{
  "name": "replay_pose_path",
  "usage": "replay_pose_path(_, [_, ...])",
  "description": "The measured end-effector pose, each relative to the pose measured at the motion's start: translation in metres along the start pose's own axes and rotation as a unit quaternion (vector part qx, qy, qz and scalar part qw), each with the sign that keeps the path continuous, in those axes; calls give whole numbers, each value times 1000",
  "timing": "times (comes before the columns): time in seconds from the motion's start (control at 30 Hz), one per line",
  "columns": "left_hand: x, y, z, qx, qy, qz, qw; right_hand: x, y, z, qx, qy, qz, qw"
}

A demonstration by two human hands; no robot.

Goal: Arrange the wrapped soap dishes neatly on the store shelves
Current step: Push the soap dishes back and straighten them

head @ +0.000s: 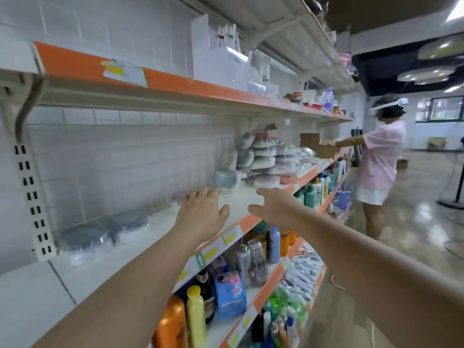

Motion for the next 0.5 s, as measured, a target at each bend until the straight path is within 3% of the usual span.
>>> replay_pose_path(0.3, [-3, -168, 109, -22, 44, -40, 998, 69, -168, 37, -12, 11, 1, 1000])
replay_pose_path(0.5, [-8, -233, 177, -61, 72, -72, 993, 100, -261, 72, -26, -3, -10, 1000])
Point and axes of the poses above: each hand's wrist, its own y-axis away from the middle knuckle, its own z-axis out of the palm, x = y × z, the point moved 9 cm from there along -y, towards the middle knuckle, and after that the axes turned 8 degrees about x, right-handed, at the moved point
